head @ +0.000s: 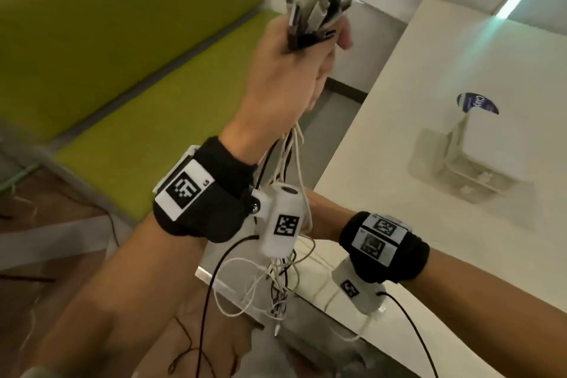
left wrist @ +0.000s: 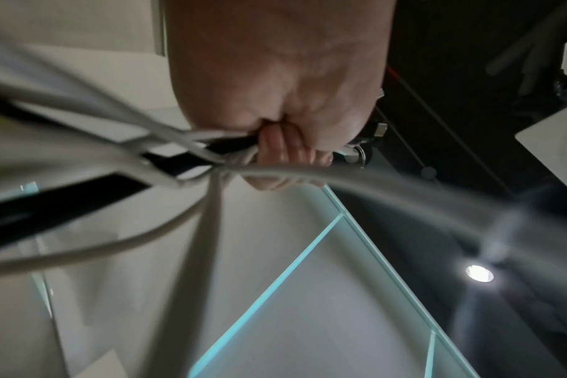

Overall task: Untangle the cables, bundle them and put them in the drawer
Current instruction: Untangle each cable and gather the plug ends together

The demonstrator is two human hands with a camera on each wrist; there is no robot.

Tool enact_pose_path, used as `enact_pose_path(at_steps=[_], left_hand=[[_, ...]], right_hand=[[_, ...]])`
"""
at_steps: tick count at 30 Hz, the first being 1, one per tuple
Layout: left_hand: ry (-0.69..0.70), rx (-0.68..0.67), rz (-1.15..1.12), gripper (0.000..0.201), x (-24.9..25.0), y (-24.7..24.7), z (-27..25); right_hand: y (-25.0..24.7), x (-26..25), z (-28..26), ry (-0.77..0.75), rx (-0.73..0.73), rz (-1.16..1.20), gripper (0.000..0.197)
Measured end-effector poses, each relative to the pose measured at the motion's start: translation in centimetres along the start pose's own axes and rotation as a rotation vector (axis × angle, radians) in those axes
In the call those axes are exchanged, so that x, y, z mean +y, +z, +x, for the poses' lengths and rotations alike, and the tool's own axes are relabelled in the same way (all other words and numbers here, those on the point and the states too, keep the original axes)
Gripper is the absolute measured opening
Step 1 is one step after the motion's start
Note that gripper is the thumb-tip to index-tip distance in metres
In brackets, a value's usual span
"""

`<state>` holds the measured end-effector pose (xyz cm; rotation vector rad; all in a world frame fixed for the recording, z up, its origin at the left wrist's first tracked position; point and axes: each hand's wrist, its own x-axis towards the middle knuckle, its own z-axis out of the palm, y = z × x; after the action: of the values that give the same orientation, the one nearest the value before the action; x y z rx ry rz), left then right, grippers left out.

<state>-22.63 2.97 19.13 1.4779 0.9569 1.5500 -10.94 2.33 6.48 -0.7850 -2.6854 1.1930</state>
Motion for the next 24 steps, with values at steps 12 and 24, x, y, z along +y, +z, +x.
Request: enact_pose_path(at_steps=[12,24], left_hand=[[0.124,0.24,0.225,0.026,7.1,-11.0,3.8],[0.125,0.299,0.307,0.026,7.0,-14.3,4.3]], right_hand=[[-4.3,-1.2,9.7,0.016,0.146,-0.037,0.025],[-4.8,-0.3,13.8,-0.028,0.28,-0.036,0.03]])
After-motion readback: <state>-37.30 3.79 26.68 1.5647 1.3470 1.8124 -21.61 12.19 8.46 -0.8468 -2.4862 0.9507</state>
